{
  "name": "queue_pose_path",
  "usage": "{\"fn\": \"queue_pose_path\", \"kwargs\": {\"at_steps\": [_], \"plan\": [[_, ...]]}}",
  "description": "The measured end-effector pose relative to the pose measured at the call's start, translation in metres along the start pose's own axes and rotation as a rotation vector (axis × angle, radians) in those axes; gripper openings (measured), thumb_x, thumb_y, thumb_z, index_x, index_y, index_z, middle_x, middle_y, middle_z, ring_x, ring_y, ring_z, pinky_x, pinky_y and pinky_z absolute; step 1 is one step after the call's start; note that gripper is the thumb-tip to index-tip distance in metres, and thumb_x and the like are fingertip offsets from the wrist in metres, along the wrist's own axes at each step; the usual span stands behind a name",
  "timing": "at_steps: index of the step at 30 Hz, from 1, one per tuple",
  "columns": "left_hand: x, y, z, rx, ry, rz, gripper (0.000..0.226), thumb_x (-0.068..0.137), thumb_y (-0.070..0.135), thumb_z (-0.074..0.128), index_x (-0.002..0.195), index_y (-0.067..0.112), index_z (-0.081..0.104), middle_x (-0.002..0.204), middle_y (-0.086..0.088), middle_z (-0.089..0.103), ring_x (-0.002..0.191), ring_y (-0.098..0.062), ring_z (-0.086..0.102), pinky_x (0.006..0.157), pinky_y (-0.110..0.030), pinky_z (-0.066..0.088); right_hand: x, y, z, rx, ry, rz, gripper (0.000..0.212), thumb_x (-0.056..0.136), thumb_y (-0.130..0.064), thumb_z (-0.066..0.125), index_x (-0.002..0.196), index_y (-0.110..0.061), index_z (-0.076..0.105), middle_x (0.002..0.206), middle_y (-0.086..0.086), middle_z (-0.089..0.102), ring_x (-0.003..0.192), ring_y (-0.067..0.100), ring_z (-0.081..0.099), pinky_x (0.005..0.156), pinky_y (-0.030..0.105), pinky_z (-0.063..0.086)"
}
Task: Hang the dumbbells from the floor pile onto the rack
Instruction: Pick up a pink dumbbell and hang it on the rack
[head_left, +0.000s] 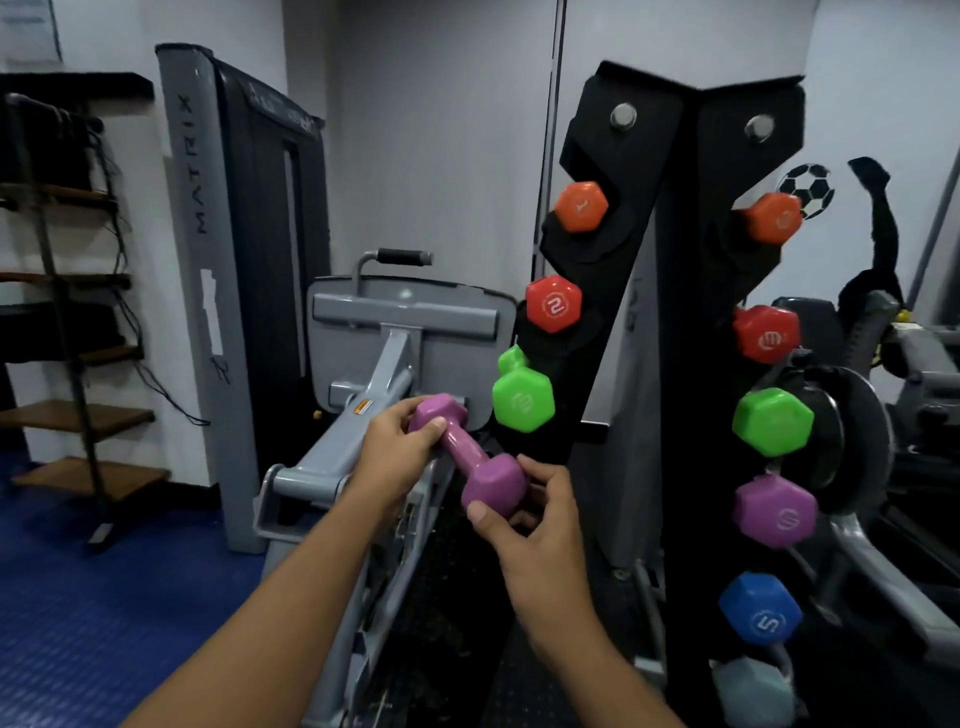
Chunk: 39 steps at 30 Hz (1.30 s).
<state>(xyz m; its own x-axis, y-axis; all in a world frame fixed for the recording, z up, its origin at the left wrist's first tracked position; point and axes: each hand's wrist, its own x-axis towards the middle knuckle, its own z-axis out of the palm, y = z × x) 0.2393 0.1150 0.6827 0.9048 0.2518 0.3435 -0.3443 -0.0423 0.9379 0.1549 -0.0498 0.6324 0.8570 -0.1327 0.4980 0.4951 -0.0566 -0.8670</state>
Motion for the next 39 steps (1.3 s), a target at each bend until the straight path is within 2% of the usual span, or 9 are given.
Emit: {"fn": "queue_pose_path", "kwargs": {"at_steps": [3, 9, 13, 16, 23, 26, 29, 32, 39], "plan": [[0.019, -0.017, 0.007, -0.017, -0.048, -0.045, 0.033, 0.096, -0.003, 0.066, 0.127, 0.008, 0.068, 0.116, -0.016, 0.074, 0.104, -0.029, 0.073, 0.087, -0.035, 0.06, 0.0, 0.006, 0.011, -0.028, 0.066, -0.041, 0.058, 0.073, -0.023, 0.094, 0.113, -0.048, 0.06, 0.119, -0.01, 0.046, 0.086, 0.006, 0.061, 0.083, 0.016, 0.051], [0.037, -0.027, 0.03, -0.075, -0.173, -0.085, 0.031, 0.096, -0.009, 0.062, 0.124, 0.003, 0.069, 0.114, -0.021, 0.074, 0.1, -0.028, 0.069, 0.097, -0.044, 0.056, -0.006, 0.012, 0.018, 0.014, 0.179, -0.05, 0.059, 0.077, -0.014, 0.092, 0.117, -0.044, 0.062, 0.121, -0.011, 0.043, 0.093, -0.002, 0.06, 0.081, 0.006, 0.046], [0.046, -0.035, 0.042, -0.091, -0.285, -0.125, 0.031, 0.098, -0.01, 0.056, 0.125, 0.0, 0.067, 0.109, -0.018, 0.074, 0.087, -0.021, 0.071, 0.071, -0.024, 0.059, -0.005, 0.016, 0.022, -0.024, 0.207, -0.081, 0.055, 0.081, -0.011, 0.088, 0.123, -0.037, 0.064, 0.117, -0.008, 0.042, 0.084, 0.004, 0.058, 0.075, 0.002, 0.044], [0.05, -0.034, 0.044, -0.061, -0.348, -0.164, 0.033, 0.099, -0.011, 0.052, 0.127, 0.0, 0.067, 0.102, -0.012, 0.075, 0.074, -0.011, 0.071, 0.062, -0.019, 0.054, -0.007, 0.019, 0.024, -0.041, 0.232, -0.08, 0.056, 0.084, -0.013, 0.086, 0.127, -0.041, 0.064, 0.116, -0.008, 0.043, 0.082, 0.01, 0.057, 0.077, 0.004, 0.044], [0.058, -0.028, 0.037, 0.12, -0.452, -0.264, 0.036, 0.087, 0.003, 0.06, 0.114, 0.021, 0.078, 0.102, -0.005, 0.074, 0.088, -0.018, 0.059, 0.067, -0.029, 0.04, 0.0, 0.02, 0.014, -0.149, 0.178, -0.067, 0.055, 0.085, -0.017, 0.086, 0.13, -0.041, 0.064, 0.114, -0.009, 0.045, 0.088, 0.008, 0.057, 0.082, 0.007, 0.045], [0.054, -0.027, 0.036, 0.163, -0.446, -0.244, 0.039, 0.101, 0.004, 0.053, 0.13, 0.024, 0.07, 0.106, -0.001, 0.074, 0.083, -0.012, 0.063, 0.068, -0.028, 0.046, 0.003, 0.017, 0.004, -0.233, 0.138, -0.086, 0.056, 0.085, -0.019, 0.085, 0.13, -0.044, 0.064, 0.113, -0.011, 0.046, 0.09, 0.005, 0.058, 0.083, 0.007, 0.045], [0.048, -0.034, 0.034, 0.225, -0.44, -0.201, 0.056, 0.1, 0.035, 0.061, 0.154, 0.022, 0.051, 0.146, -0.006, 0.062, 0.123, -0.019, 0.065, 0.101, -0.033, 0.051, 0.004, 0.013, -0.009, -0.334, 0.053, -0.128, 0.06, 0.087, -0.016, 0.082, 0.132, -0.049, 0.06, 0.115, -0.012, 0.046, 0.092, 0.002, 0.059, 0.087, 0.008, 0.047], [0.047, -0.047, 0.023, 0.374, -0.396, -0.113, 0.086, 0.079, 0.076, 0.06, 0.154, 0.034, 0.049, 0.149, 0.005, 0.06, 0.134, -0.016, 0.059, 0.117, -0.047, 0.045, 0.007, 0.009, -0.025, -0.476, -0.071, -0.171, 0.063, 0.09, -0.022, 0.079, 0.142, -0.048, 0.054, 0.12, -0.013, 0.045, 0.103, 0.0, 0.057, 0.095, 0.01, 0.045], [-0.017, 0.008, -0.005, 0.73, -0.296, 0.234, 0.048, 0.106, 0.034, 0.058, 0.152, 0.024, 0.055, 0.145, -0.002, 0.064, 0.134, -0.019, 0.059, 0.115, -0.035, 0.043, -0.001, -0.015, -0.069, -0.78, -0.227, -0.238, 0.065, 0.099, -0.038, 0.069, 0.156, -0.047, 0.039, 0.132, -0.016, 0.038, 0.105, 0.01, 0.057, 0.097, 0.036, 0.054]]}}
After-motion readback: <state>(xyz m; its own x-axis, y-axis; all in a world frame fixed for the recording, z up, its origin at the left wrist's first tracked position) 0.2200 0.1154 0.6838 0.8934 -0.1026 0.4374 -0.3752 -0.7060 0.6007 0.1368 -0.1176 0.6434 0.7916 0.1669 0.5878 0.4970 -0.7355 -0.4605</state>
